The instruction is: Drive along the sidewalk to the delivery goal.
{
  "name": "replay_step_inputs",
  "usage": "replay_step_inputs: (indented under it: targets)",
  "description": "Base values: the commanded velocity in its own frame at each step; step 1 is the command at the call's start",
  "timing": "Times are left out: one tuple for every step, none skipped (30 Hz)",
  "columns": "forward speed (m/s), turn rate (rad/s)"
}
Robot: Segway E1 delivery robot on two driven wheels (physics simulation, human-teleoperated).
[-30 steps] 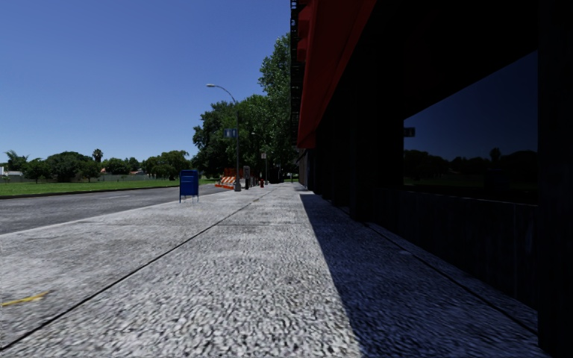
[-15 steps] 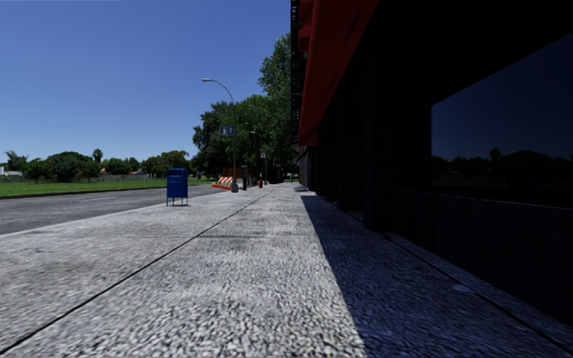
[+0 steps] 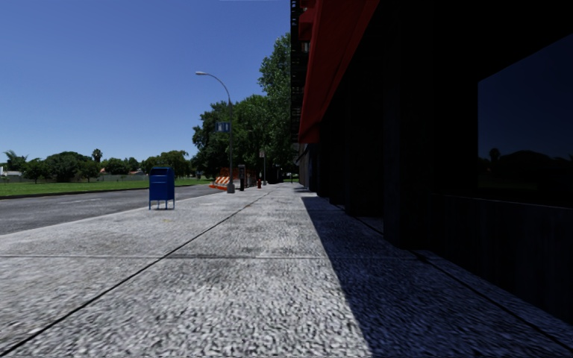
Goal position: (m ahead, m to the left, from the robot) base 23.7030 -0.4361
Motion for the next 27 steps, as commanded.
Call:
replay_step_inputs:
  targets:
    - [2.0,0.0]
    - [2.0,0.0]
    - [2.0,0.0]
    - [2.0,0.0]
    - [2.0,0.0]
    - [2.0,0.0]
    - [2.0,0.0]
    - [2.0,0.0]
    - [2.0,0.0]
    - [2.0,0.0]
    - [2.0,0.0]
    - [2.0,0.0]
    - [2.0,0.0]
    - [2.0,-0.24]
    - [2.0,-0.24]
    - [2.0,-0.3]
    - [2.0,0.0]
    - [2.0,0.0]
    - [2.0,0.0]
    - [2.0,0.0]
    - [2.0,0.0]
    - [2.0,0.0]
    - [2.0,0.0]
    - [2.0,0.0]
    - [2.0,0.0]
    - [2.0,0.0]
    - [2.0,0.0]
